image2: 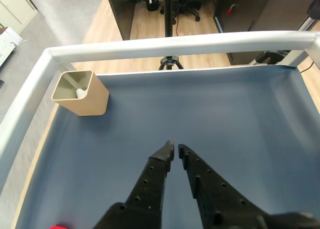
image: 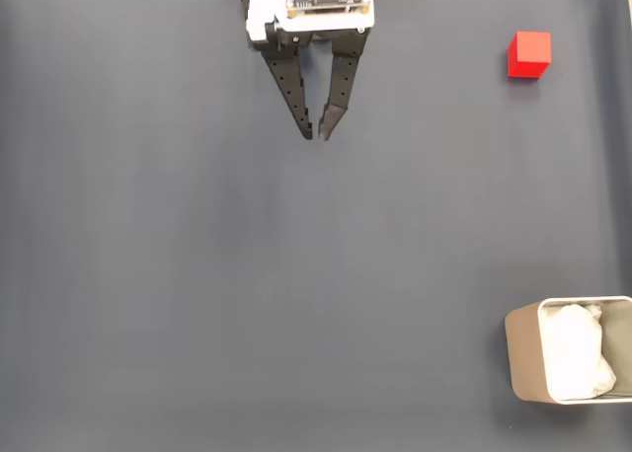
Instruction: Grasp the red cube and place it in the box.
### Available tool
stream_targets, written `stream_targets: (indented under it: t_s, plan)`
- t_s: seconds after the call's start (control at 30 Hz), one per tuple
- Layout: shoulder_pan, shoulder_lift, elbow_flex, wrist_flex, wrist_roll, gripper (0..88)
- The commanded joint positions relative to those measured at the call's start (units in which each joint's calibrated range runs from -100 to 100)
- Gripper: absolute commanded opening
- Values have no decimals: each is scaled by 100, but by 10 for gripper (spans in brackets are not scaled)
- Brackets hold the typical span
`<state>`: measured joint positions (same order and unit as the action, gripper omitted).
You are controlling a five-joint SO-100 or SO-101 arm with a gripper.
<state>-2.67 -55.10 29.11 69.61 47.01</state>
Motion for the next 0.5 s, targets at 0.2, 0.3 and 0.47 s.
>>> stream_targets:
  t_s: [0.2,0.3,0.47]
  plan:
    - [54,692,-895,195,83,0]
    - [97,796,-895,195,88,0]
    - [146,926,-895,187,98,0]
